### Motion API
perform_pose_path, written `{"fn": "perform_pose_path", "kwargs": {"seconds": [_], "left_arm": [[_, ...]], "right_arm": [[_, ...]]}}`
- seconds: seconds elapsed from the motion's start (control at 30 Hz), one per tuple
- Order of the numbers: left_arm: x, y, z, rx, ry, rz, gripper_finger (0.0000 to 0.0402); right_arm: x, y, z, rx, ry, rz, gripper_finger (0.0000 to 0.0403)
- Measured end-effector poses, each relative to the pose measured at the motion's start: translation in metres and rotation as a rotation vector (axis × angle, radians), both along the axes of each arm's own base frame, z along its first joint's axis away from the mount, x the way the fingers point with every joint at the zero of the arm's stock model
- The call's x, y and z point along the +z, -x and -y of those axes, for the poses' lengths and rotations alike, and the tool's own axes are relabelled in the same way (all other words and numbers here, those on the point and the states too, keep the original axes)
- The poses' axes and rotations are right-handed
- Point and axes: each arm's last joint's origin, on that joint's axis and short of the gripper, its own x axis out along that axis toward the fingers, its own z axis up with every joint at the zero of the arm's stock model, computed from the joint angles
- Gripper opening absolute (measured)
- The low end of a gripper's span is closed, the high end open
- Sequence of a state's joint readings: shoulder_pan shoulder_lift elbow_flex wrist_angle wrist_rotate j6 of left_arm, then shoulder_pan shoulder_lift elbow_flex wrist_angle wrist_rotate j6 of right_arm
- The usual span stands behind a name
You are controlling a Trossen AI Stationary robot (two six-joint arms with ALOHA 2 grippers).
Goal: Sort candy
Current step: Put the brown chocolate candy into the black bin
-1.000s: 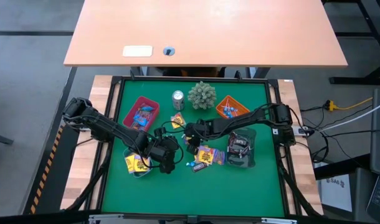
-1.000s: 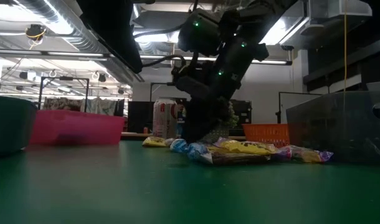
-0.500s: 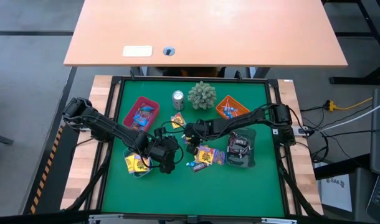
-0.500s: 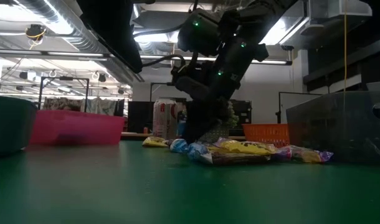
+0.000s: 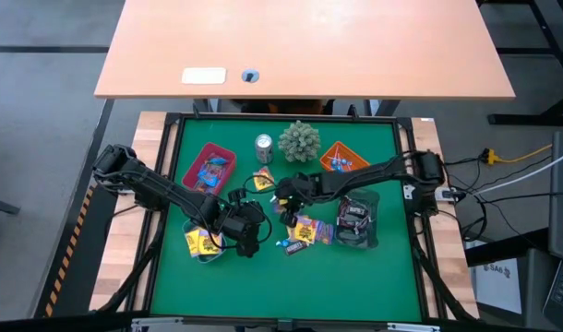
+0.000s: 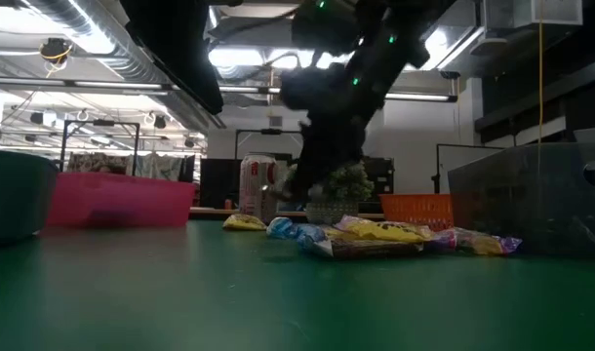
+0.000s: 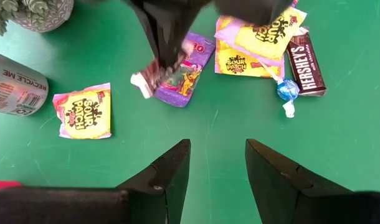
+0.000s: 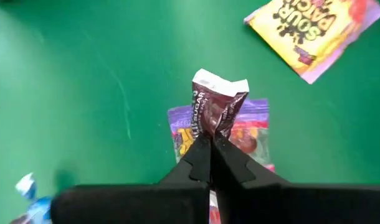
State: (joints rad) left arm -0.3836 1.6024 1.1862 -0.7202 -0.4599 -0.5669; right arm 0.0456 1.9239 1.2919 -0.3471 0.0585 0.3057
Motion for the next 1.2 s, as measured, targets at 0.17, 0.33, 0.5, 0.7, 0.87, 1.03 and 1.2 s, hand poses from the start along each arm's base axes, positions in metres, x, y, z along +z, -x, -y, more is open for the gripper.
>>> {"fn": "perform_pose_path", "kwargs": {"seconds": [0.17, 0.33, 0.5, 0.7, 0.87, 1.03, 1.2], "left_arm": [[0.0, 0.0, 0.0, 0.001, -0.001, 0.006, 0.0144], [0.002, -0.003, -0.002, 0.008, -0.029, 0.034, 0.0144], [0.005, -0.011, -0.008, -0.015, -0.044, 0.084, 0.0144], [0.01, -0.022, -0.021, -0.031, -0.071, 0.143, 0.0144], [0.012, -0.028, -0.034, -0.024, -0.092, 0.164, 0.0144], [0.013, -0.032, -0.044, -0.001, -0.1, 0.173, 0.0144], [0.013, -0.034, -0.055, 0.03, -0.103, 0.171, 0.0144]], "right_arm": [[0.027, 0.014, -0.001, 0.03, -0.043, 0.0, 0.0002], [0.053, 0.034, -0.003, 0.094, -0.099, -0.031, 0.0002], [0.077, 0.057, -0.003, 0.123, -0.147, -0.068, 0.0002], [0.095, 0.091, -0.01, 0.145, -0.162, -0.211, 0.0001], [0.097, 0.119, -0.023, 0.181, -0.151, -0.419, 0.0004], [0.095, 0.138, -0.035, 0.213, -0.13, -0.602, 0.0002], [0.095, 0.143, -0.042, 0.238, -0.119, -0.636, 0.0008]]}}
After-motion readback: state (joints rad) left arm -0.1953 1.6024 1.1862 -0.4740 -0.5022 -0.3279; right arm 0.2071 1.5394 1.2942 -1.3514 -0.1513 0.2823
